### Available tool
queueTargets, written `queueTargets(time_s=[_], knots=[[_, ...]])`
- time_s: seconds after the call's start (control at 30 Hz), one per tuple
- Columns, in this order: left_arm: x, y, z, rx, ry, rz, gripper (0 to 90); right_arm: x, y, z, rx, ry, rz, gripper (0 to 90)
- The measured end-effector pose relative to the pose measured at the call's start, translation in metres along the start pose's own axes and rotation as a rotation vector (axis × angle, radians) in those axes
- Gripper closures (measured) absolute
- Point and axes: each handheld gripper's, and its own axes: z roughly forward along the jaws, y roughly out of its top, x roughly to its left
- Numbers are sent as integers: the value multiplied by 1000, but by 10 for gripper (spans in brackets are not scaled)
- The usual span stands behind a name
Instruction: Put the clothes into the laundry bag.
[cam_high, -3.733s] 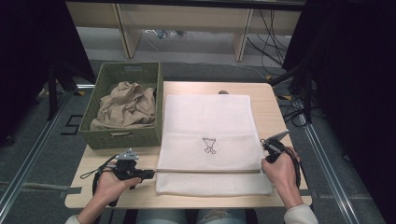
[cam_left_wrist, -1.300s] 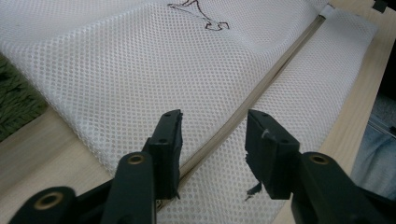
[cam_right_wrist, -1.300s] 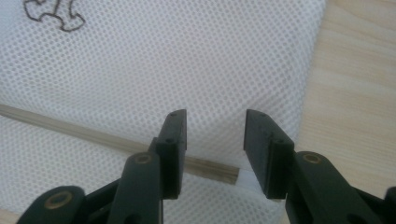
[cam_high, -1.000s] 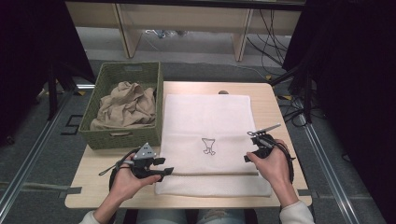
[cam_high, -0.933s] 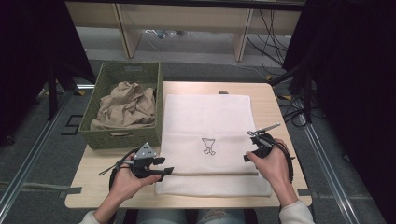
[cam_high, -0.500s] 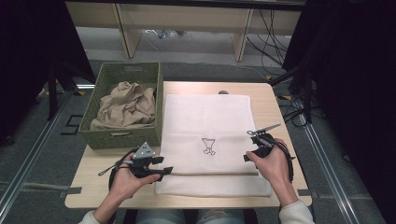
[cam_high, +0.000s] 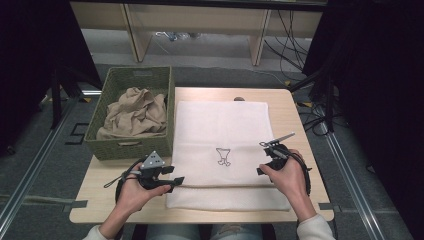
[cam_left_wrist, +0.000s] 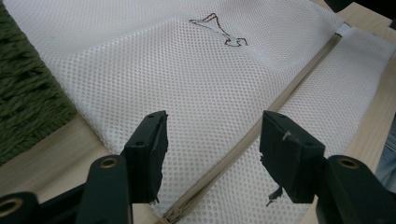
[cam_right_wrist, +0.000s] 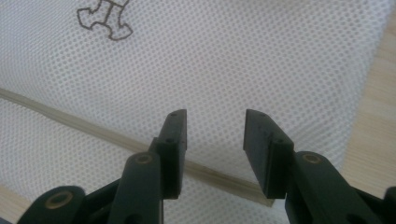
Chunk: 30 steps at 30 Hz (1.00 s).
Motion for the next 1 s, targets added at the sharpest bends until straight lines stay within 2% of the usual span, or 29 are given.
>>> queueTargets(time_s=[0.03,0.07,0.13,0.17,0.2,0.23,0.33,0.37,0.4,0.43,0.47,0.53,0.57,0.6,0.63,0.67,0.7,0.73,0.77,0.8,0.87,1.0], knots=[[1,1,-1,-1,-4,12,408,6,1,1,10,-1,20,602],[1,1,-2,-6,4,17,407,7,1,1,13,9,3,600],[1,2,-2,-7,5,15,404,9,1,2,16,17,2,599],[1,2,-2,-6,9,19,402,11,3,6,15,37,-34,590],[1,2,-2,-6,9,19,399,11,3,6,15,37,-34,590],[1,2,-2,-6,11,19,398,15,4,9,21,50,-64,581],[2,1,-1,-1,6,27,396,20,6,12,26,59,-88,572],[2,1,-1,-4,8,17,396,21,7,14,12,63,-124,566],[3,1,-2,9,20,21,395,28,10,18,34,65,-126,557],[3,1,-2,7,10,22,396,31,12,20,45,78,-143,552],[3,2,-3,6,4,20,395,34,13,23,35,80,-156,548],[3,2,-2,-2,10,19,395,40,15,28,51,98,-188,539],[4,2,-3,12,6,33,395,43,16,30,58,94,-214,535],[4,2,-3,12,6,33,395,43,16,30,58,94,-214,535],[4,1,-3,10,7,34,395,49,16,35,57,101,-243,522],[4,1,-3,15,9,37,395,49,16,35,57,101,-243,522],[4,1,-2,12,3,32,396,55,15,41,59,108,-277,506],[3,1,-2,15,7,19,395,58,15,42,83,117,-290,496],[2,1,-1,1,2,8,396,60,14,44,78,126,-297,487],[2,1,-1,1,2,8,396,60,14,44,78,126,-297,487],[2,1,-1,1,3,10,396,63,14,49,91,122,-348,473],[2,1,-1,4,3,16,396,67,13,54,105,114,-361,461]])
